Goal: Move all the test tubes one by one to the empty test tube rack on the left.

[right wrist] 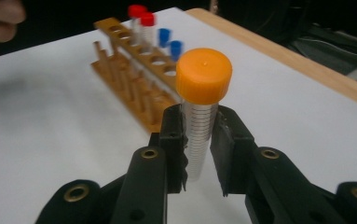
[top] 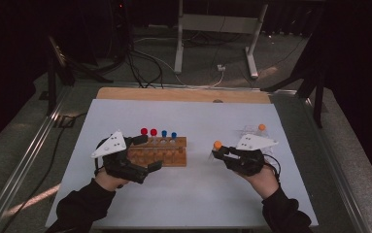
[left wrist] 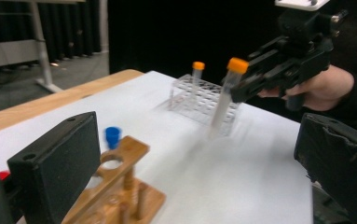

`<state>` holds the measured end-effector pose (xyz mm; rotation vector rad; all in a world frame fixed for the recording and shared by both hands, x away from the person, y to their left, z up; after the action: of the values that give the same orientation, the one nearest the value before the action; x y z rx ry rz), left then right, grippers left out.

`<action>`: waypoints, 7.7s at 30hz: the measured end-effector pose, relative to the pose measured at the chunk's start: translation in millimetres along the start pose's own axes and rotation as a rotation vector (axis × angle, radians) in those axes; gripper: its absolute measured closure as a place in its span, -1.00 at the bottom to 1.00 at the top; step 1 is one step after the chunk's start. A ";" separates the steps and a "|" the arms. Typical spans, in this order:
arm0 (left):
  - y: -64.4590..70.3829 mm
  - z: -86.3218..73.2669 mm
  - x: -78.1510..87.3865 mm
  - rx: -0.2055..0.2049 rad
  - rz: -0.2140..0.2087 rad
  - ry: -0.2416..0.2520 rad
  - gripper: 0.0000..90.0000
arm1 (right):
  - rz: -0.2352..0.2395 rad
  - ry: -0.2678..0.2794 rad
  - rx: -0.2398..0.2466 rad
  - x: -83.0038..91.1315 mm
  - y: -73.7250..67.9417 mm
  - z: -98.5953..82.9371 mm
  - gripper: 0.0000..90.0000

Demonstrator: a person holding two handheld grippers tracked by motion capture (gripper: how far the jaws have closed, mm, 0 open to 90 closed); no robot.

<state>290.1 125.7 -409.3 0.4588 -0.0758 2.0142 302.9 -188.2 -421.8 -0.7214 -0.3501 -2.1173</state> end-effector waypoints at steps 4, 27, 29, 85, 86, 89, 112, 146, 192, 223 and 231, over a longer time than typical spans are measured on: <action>6.9 4.8 -9.5 -0.018 -0.031 -0.004 -0.90 | 0.046 -0.009 0.023 -6.2 -12.0 4.2 0.66; 39.3 17.2 -63.7 -0.143 -0.101 -0.068 0.06 | 0.164 -0.044 0.100 -26.0 -49.7 17.2 0.66; 40.1 16.4 -65.3 -0.157 -0.092 -0.070 0.15 | 0.168 -0.043 0.099 -26.1 -50.4 17.5 0.66; -77.3 18.4 44.2 -0.040 0.344 -0.008 0.59 | -0.025 0.135 -0.083 29.1 18.2 -8.8 -1.00; -79.5 16.3 42.9 -0.032 0.343 -0.002 0.59 | -0.025 0.138 -0.085 29.4 18.5 -8.9 -1.00; -85.8 9.9 38.6 -0.027 0.363 -0.013 0.59 | -0.024 0.138 -0.082 29.1 18.9 -9.9 -1.00; -97.3 -49.7 5.6 0.012 0.358 -0.081 0.59 | -0.039 0.108 -0.070 26.9 22.3 -16.3 -1.00; -58.2 -38.5 47.9 0.012 0.217 0.035 -0.99 | -0.366 0.105 -0.258 73.3 119.4 -65.4 -0.82; -61.5 -38.0 51.9 0.037 0.201 0.042 -0.99 | -0.357 -0.001 -0.250 57.6 157.9 -39.0 0.66; -8.7 -5.6 2.3 -0.051 0.007 -0.050 -0.96 | 0.065 -0.033 0.002 -2.2 22.8 5.6 0.66; 6.1 -1.1 -23.3 -0.086 -0.062 -0.079 -0.83 | 0.157 -0.076 0.059 -23.5 -7.2 5.6 0.66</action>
<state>293.8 103.4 -417.6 0.4805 -0.1943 1.9235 310.3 -166.1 -431.6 -0.7708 -0.3825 -1.9278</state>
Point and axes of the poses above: each handheld gripper's, and its own axes: x roughly backward along the jaws, z roughly out of its top, y roughly to its right, the point moved 3 cm from there along -x, roughly forward along the jaws, and after that the axes turned 7 degrees about -y, right-handed, at the moved point
